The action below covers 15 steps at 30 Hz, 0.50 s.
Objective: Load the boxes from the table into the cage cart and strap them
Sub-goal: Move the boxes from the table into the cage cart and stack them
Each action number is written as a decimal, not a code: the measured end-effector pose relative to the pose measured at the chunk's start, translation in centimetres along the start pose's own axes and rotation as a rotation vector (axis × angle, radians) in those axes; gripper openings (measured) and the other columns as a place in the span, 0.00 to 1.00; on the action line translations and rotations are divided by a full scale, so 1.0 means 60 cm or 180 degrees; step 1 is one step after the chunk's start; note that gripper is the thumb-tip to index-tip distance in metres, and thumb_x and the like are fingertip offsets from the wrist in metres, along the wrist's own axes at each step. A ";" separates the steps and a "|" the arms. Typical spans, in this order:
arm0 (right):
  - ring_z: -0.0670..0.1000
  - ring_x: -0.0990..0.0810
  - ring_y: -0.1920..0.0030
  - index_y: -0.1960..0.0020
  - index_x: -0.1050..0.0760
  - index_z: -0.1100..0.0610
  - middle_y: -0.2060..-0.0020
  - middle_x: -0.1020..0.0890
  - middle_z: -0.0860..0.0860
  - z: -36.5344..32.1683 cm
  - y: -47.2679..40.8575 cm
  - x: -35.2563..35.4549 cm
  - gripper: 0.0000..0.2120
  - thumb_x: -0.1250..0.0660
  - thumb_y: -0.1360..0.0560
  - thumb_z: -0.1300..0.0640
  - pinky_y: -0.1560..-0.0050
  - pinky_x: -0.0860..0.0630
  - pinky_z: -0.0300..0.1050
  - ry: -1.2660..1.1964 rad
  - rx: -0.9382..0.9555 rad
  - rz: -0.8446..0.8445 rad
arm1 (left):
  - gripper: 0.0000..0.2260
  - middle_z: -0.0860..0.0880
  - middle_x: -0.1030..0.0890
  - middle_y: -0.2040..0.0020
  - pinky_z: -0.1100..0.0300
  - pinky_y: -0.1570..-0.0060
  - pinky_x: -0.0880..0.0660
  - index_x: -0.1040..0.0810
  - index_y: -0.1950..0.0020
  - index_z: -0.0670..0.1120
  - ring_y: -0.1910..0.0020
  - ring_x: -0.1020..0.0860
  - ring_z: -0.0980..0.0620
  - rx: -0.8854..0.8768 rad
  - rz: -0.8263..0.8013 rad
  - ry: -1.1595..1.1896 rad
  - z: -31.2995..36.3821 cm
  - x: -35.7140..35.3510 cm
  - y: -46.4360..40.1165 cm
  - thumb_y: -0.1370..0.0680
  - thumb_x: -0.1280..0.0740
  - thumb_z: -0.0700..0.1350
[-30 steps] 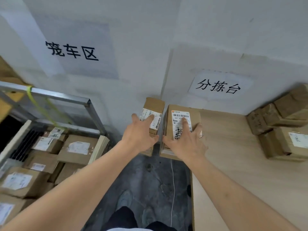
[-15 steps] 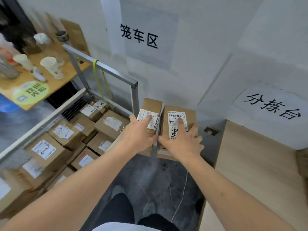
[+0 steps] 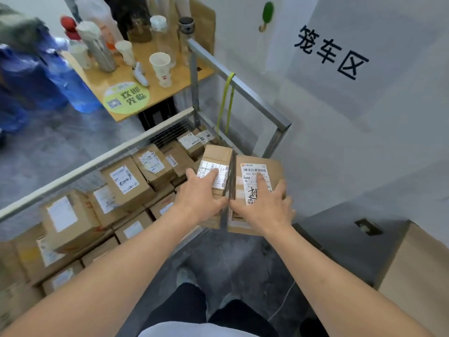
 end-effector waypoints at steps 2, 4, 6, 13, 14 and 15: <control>0.69 0.38 0.26 0.18 0.55 0.38 0.20 0.51 0.57 -0.041 -0.014 -0.017 0.54 0.40 0.36 0.17 0.30 0.34 0.67 0.0108 0.0107 -0.0040 | 0.39 0.44 0.37 0.34 0.46 0.41 0.21 0.42 0.18 0.60 0.43 0.22 0.38 0.0113 0.0006 0.0081 -0.042 0.008 -0.014 0.24 0.30 0.66; 0.68 0.38 0.27 0.18 0.54 0.38 0.20 0.50 0.57 -0.080 -0.028 -0.034 0.54 0.41 0.36 0.16 0.31 0.34 0.66 0.0214 0.0204 -0.0055 | 0.39 0.44 0.36 0.35 0.46 0.41 0.21 0.41 0.18 0.60 0.43 0.22 0.38 0.0222 0.0030 0.0144 -0.083 0.014 -0.026 0.25 0.30 0.66; 0.68 0.38 0.27 0.18 0.53 0.38 0.20 0.50 0.57 -0.117 -0.041 -0.050 0.54 0.40 0.36 0.16 0.31 0.34 0.66 0.0295 0.0303 -0.0086 | 0.39 0.44 0.35 0.36 0.46 0.41 0.21 0.41 0.18 0.60 0.44 0.22 0.38 0.0322 0.0038 0.0194 -0.121 0.015 -0.037 0.25 0.30 0.67; 0.70 0.39 0.26 0.18 0.50 0.37 0.19 0.50 0.56 -0.210 -0.097 -0.103 0.54 0.39 0.38 0.17 0.31 0.34 0.68 0.0559 0.0766 -0.0222 | 0.37 0.43 0.36 0.32 0.48 0.40 0.24 0.41 0.18 0.61 0.39 0.23 0.36 0.0843 0.0035 0.0492 -0.221 0.007 -0.073 0.24 0.30 0.66; 0.70 0.38 0.27 0.19 0.48 0.37 0.20 0.48 0.56 -0.222 -0.109 -0.111 0.54 0.39 0.38 0.17 0.31 0.33 0.68 0.0653 0.0861 -0.0242 | 0.37 0.43 0.35 0.31 0.49 0.40 0.24 0.41 0.18 0.61 0.39 0.23 0.36 0.0920 0.0033 0.0538 -0.232 0.001 -0.079 0.24 0.30 0.66; 0.70 0.37 0.27 0.19 0.46 0.37 0.20 0.46 0.57 -0.233 -0.122 -0.120 0.53 0.39 0.38 0.16 0.32 0.33 0.68 0.0746 0.0966 -0.0254 | 0.37 0.43 0.35 0.31 0.49 0.41 0.24 0.40 0.18 0.61 0.38 0.23 0.35 0.0999 0.0030 0.0577 -0.243 -0.007 -0.086 0.24 0.30 0.65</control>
Point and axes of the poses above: each hand's wrist, its own y-axis away from the middle knuckle, its own x-axis out of the back of the hand, z = x × y, the point moved 4 cm from there along -y, towards the middle knuckle
